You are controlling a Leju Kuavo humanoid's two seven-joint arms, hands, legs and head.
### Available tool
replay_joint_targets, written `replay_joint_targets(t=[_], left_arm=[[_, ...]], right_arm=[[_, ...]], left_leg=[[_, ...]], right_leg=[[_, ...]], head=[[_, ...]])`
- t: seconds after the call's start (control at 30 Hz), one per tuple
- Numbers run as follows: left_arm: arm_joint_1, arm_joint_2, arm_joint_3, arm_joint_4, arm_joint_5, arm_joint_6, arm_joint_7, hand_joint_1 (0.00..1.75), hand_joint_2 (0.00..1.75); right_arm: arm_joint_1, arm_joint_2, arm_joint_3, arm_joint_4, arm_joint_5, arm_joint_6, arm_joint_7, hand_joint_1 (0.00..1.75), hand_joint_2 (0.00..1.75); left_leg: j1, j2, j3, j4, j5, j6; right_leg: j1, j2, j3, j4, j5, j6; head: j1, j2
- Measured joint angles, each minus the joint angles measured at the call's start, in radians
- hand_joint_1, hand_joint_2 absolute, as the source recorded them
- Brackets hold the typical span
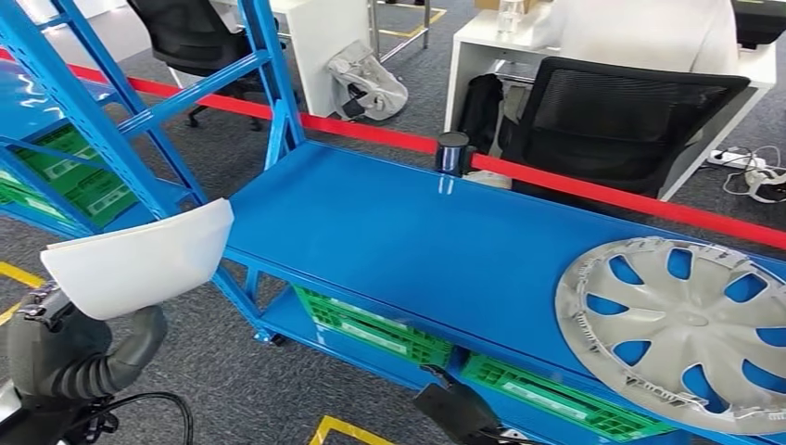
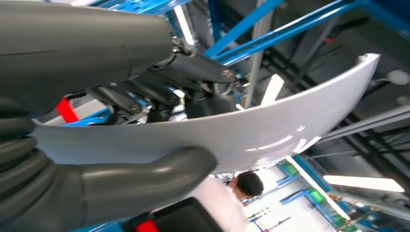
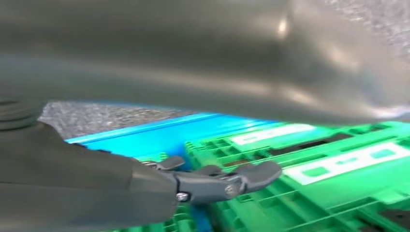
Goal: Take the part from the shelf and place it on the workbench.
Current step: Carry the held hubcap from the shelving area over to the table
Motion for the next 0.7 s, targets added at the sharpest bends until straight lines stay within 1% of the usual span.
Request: replay_joint_targets(t=[0.03,0.07,0.1,0.13,0.17,0.2,0.23,0.27,0.3,0.33,0.37,0.4,0.43,0.47,0.53,0.7], left_arm=[[0.006,0.0,0.002,-0.006,0.0,0.001,0.0,1.75,1.75],[0.011,0.0,0.005,-0.011,0.0,0.002,0.0,1.75,1.75],[0.014,0.0,0.006,-0.015,0.0,0.002,-0.001,1.75,1.75],[0.016,0.0,0.007,-0.017,0.0,0.002,-0.001,1.75,1.75],[0.017,0.0,0.007,-0.018,-0.002,0.002,-0.002,1.75,1.75],[0.019,0.0,0.006,-0.018,-0.005,0.002,-0.002,1.75,1.75],[0.021,0.0,0.006,-0.018,-0.008,0.002,-0.002,1.75,1.75],[0.022,0.0,0.006,-0.017,-0.012,0.002,-0.002,1.75,1.75],[0.022,0.001,0.006,-0.016,-0.016,0.002,-0.002,1.75,1.75],[0.022,0.001,0.006,-0.016,-0.019,0.002,-0.002,1.75,1.75],[0.022,0.001,0.006,-0.017,-0.024,0.002,-0.004,1.75,1.75],[0.021,0.001,0.006,-0.018,-0.027,0.002,-0.005,1.75,1.75],[0.02,0.001,0.006,-0.02,-0.031,0.002,-0.007,1.75,1.75],[0.02,0.002,0.006,-0.021,-0.034,0.002,-0.009,1.75,1.75],[0.018,0.002,0.006,-0.021,-0.039,0.002,-0.01,1.75,1.75],[0.015,0.003,0.004,-0.022,-0.04,0.0,-0.01,1.75,1.75]], right_arm=[[-0.002,0.0,0.001,0.0,0.0,0.0,0.0,0.0,0.0],[-0.005,0.001,0.001,0.0,0.001,0.001,0.0,0.0,0.0],[-0.007,0.002,0.002,0.0,0.001,0.002,0.0,0.0,0.0],[-0.007,0.002,0.002,0.001,0.0,0.003,0.0,0.0,0.0],[-0.006,0.002,0.002,0.002,-0.002,0.005,0.0,0.0,0.0],[-0.004,0.002,0.003,0.003,-0.006,0.006,0.0,0.0,0.0],[-0.003,0.001,0.003,0.005,-0.01,0.007,-0.001,0.0,0.0],[-0.003,0.001,0.003,0.006,-0.015,0.009,-0.004,0.0,0.0],[-0.003,0.001,0.003,0.007,-0.018,0.01,-0.008,0.0,0.0],[-0.004,0.001,0.003,0.008,-0.02,0.01,-0.013,0.0,0.0],[-0.004,0.002,0.003,0.008,-0.021,0.01,-0.018,0.0,0.0],[-0.005,0.002,0.003,0.008,-0.022,0.009,-0.021,0.0,0.0],[-0.005,0.003,0.003,0.008,-0.022,0.007,-0.022,0.0,0.0],[-0.005,0.003,0.002,0.008,-0.023,0.006,-0.022,0.0,0.0],[-0.002,0.003,0.002,0.008,-0.027,0.003,-0.02,0.0,0.0],[0.001,0.003,0.002,0.008,-0.031,-0.003,-0.018,0.0,0.0]], left_leg=[[0.001,0.006,-0.002,0.001,-0.001,-0.006],[0.0,0.025,-0.009,0.013,-0.009,-0.012],[-0.001,0.052,-0.023,0.043,-0.028,-0.018],[-0.001,0.085,-0.047,0.095,-0.057,-0.022],[-0.001,0.106,-0.079,0.161,-0.091,-0.026],[0.0,0.116,-0.11,0.226,-0.12,-0.029],[0.002,0.12,-0.131,0.271,-0.133,-0.031],[0.003,0.122,-0.132,0.279,-0.128,-0.032],[0.003,0.124,-0.113,0.248,-0.104,-0.031],[0.003,0.127,-0.075,0.181,-0.071,-0.028],[0.001,0.133,-0.034,0.106,-0.045,-0.023],[-0.001,0.139,-0.001,0.045,-0.026,-0.017],[-0.002,0.143,0.021,0.006,-0.016,-0.013],[-0.003,0.145,0.027,-0.008,-0.017,-0.01],[-0.004,0.142,0.029,-0.009,-0.014,-0.007],[-0.006,0.142,0.028,-0.008,-0.016,0.003]], right_leg=[[0.0,-0.01,0.001,-0.003,0.002,-0.007],[0.0,-0.02,0.003,-0.007,0.004,-0.014],[-0.001,-0.032,0.005,-0.01,0.006,-0.02],[-0.001,-0.043,0.006,-0.012,0.006,-0.025],[0.0,-0.054,0.006,-0.012,0.005,-0.028],[0.001,-0.065,0.005,-0.012,0.004,-0.029],[0.002,-0.074,0.005,-0.011,0.003,-0.03],[0.002,-0.082,0.005,-0.011,0.003,-0.03],[0.003,-0.087,0.005,-0.011,0.002,-0.029],[0.003,-0.091,0.007,-0.011,0.002,-0.028],[0.004,-0.094,0.008,-0.01,0.001,-0.026],[0.006,-0.095,0.009,-0.009,0.0,-0.023],[0.009,-0.095,0.009,-0.008,-0.003,-0.022],[0.012,-0.095,0.009,-0.007,-0.005,-0.021],[0.013,-0.094,0.01,-0.007,-0.004,-0.018],[0.012,-0.094,0.014,-0.018,0.003,-0.007]], head=[[0.0,0.0],[-0.001,0.0],[-0.002,0.0],[-0.004,0.0],[-0.005,0.0],[-0.005,0.0],[-0.005,0.0],[-0.005,0.0],[-0.005,0.0],[-0.005,0.0],[-0.005,0.0],[-0.005,0.0],[-0.005,0.0],[-0.004,0.0],[-0.004,0.0],[-0.004,0.0]])
